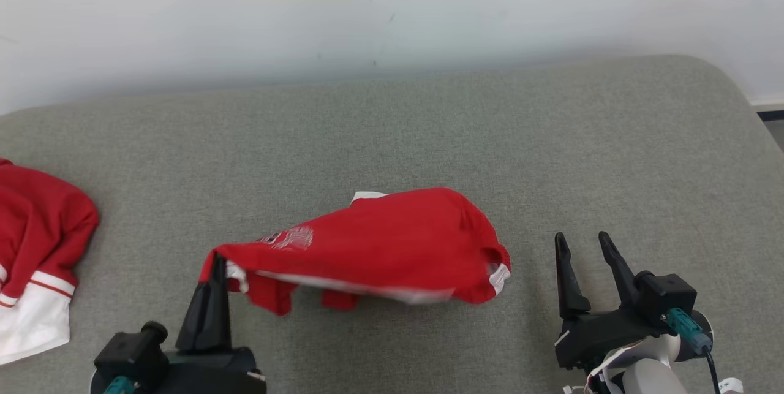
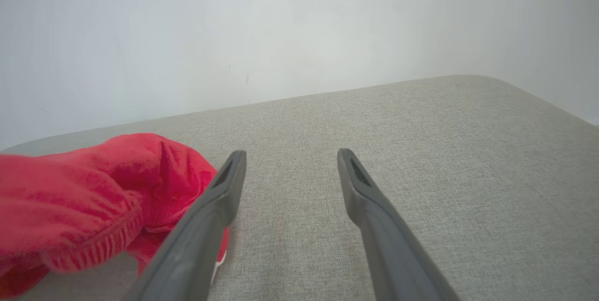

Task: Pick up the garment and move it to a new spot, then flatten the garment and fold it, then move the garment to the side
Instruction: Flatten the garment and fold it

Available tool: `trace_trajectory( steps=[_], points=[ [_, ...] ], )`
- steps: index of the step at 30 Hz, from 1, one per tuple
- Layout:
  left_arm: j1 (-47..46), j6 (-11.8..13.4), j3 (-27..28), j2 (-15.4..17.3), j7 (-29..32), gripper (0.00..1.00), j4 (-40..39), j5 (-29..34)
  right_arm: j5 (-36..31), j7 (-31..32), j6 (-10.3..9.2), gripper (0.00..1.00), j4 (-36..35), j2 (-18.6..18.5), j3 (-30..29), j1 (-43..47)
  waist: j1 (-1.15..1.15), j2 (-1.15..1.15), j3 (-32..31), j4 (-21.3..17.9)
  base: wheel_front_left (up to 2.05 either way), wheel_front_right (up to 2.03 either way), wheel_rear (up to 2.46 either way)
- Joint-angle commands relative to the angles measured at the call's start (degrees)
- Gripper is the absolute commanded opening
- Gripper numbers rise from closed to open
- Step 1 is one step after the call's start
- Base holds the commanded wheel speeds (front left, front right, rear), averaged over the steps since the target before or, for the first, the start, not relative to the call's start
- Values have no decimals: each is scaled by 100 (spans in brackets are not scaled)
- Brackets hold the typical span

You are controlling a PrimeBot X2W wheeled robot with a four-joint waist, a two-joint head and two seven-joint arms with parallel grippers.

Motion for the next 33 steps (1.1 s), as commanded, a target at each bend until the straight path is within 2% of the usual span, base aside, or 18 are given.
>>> trace_trajectory(
  steps=[1, 2, 3, 5, 6, 11, 15, 20, 26, 33],
  points=[
    [16, 9, 134, 5, -18, 0, 164, -10, 22, -1, -13, 100, 6, 2, 34, -11, 0, 0, 79, -47, 0, 0, 0],
    [50, 9, 125, 17, -18, 2, 370, 31, 18, -1, -13, 100, 13, 3, 64, -28, 0, 0, 117, -71, 0, 0, 0],
    [33, 10, 168, 11, -18, 12, 481, 1, 10, -1, -13, 100, 10, 2, 88, -41, 0, 0, 149, -88, 0, 0, 0],
    [-13, 10, 264, 39, -18, 49, 749, 63, -4, -1, -13, 100, -5, 2, 185, -60, 0, 0, 220, -111, 0, 0, 0],
    [-33, 10, 335, 34, -18, 100, 915, 40, -8, -1, -12, 100, -9, 4, 234, -62, 0, 0, 244, -115, 0, 0, 0],
    [-246, 98, 741, 22, -18, 100, 1629, 394, 24, -1, -13, 100, -24, 2, 534, -67, 0, 0, 328, -105, 0, 0, 0],
    [-208, 274, 960, 15, -18, 100, 1762, 617, 104, -1, -13, 100, -46, 5, 762, -35, 0, 0, 315, -68, 0, 0, 0],
    [-23, 268, 1158, -4, -18, 100, 1679, 832, 214, -1, -13, 100, -73, 2, 1406, 205, 0, 0, 210, 23, 0, 0, 0],
    [226, 294, 915, -12, -18, 100, 1448, 654, 343, -1, -13, 100, 19, -34, 2103, 502, 0, 0, 110, 169, 0, 0, 0],
    [369, 324, 522, -10, -18, 100, 1294, 547, 561, -1, -13, 100, 844, -55, 2265, 342, 0, 0, 36, 354, 0, 0, 0]
  ],
)
